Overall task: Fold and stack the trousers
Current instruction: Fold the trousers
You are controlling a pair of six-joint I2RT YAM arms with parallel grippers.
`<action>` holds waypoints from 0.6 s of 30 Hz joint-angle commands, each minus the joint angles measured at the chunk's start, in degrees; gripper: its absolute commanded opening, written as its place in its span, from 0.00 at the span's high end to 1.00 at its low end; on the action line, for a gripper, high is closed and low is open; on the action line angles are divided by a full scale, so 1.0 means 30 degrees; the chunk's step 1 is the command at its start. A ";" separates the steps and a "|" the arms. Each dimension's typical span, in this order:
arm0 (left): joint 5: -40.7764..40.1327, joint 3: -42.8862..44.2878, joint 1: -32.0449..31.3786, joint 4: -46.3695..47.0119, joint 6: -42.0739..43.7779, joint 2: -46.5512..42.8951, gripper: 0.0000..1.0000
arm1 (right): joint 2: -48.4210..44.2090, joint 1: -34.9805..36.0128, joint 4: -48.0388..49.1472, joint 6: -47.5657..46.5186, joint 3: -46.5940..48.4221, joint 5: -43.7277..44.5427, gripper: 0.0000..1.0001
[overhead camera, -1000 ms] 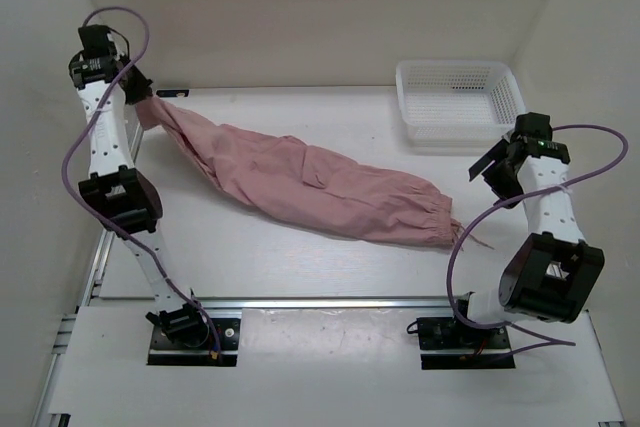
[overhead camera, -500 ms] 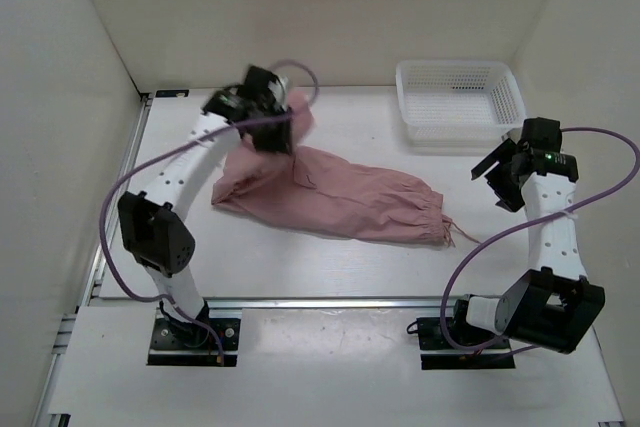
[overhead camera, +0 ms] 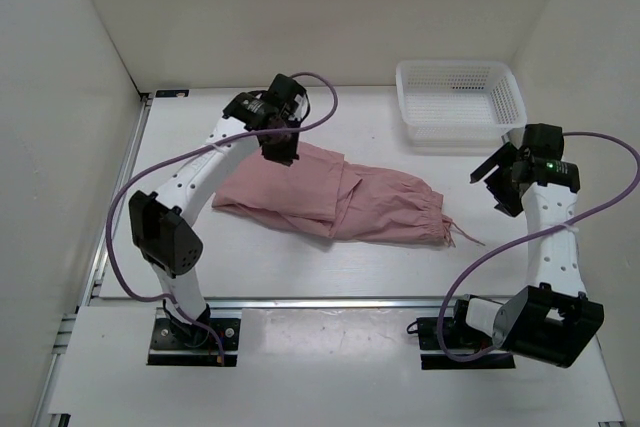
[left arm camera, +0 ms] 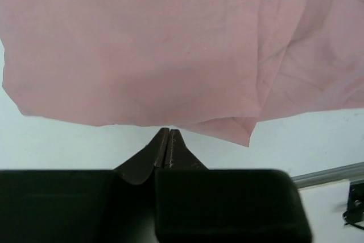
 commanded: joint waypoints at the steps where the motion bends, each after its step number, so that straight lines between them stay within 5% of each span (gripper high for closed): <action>1: 0.0614 0.0759 -0.0924 -0.0159 0.0159 0.0248 0.90 | -0.0557 -0.0071 -0.0161 -0.0480 -0.0333 -0.0314 0.18; 3: 0.1052 0.0761 -0.1626 0.0396 0.0159 0.0716 0.90 | -0.0762 -0.0071 -0.0161 -0.0654 -0.0536 -0.0314 0.18; 8: 0.0968 0.1433 -0.3444 0.0808 -0.0251 0.2707 0.27 | -0.0938 -0.0071 -0.0161 -0.0655 -0.0714 -0.0722 0.18; 13: 0.0467 0.2314 -0.3825 0.0603 -0.0837 0.5404 0.25 | -0.0938 -0.0071 -0.0366 -0.0655 -0.0714 -0.0724 0.18; 18: 0.0467 0.1935 -0.4792 0.0603 -0.0485 0.6315 0.01 | -0.1113 -0.0071 -0.0542 -0.0861 -0.0509 -0.0724 0.18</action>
